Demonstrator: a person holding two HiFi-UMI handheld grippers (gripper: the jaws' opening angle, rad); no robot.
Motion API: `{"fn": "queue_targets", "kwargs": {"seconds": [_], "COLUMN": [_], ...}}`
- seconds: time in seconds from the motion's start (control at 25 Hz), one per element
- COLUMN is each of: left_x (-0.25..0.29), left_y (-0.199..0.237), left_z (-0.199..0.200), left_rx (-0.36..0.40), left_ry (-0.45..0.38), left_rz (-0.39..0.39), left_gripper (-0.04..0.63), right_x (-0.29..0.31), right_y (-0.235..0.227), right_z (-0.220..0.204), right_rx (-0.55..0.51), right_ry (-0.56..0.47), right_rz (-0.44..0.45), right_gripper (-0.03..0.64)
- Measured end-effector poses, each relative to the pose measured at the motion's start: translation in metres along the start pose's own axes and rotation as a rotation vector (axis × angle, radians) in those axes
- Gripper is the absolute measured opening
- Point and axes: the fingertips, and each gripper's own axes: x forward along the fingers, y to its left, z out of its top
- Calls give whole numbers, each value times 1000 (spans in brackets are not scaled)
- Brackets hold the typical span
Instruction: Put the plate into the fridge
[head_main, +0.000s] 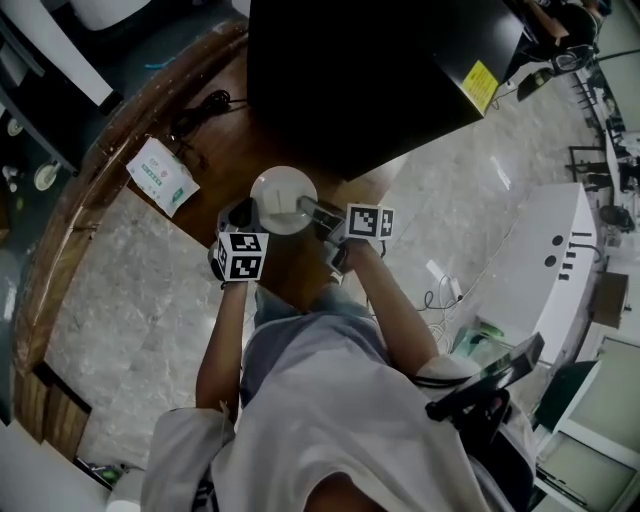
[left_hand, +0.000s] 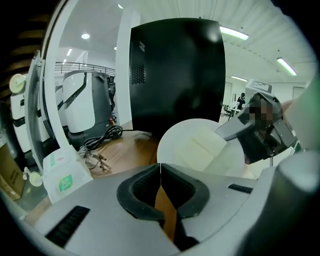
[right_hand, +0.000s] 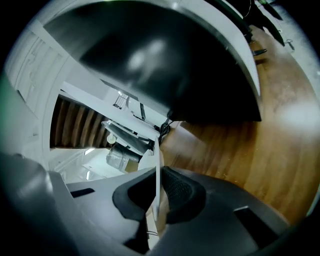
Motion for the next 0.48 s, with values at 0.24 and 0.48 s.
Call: {"fn": "queue_targets", "kwargs": {"seconds": [0.24,0.48], "left_x": [4,0], "left_y": [-89,-226], "left_z": [15,14], "left_rx": [39,84], "left_ry": [-10,21], "left_rz": [-58,-83], "left_gripper": [20,19], "right_x": [-87,-208], "right_y": [-29,-73], "right_z": [0,-15], "right_rx": [26,35], "right_ry": [-52,-47], "right_rz": [11,34], "right_gripper": [32,32]}}
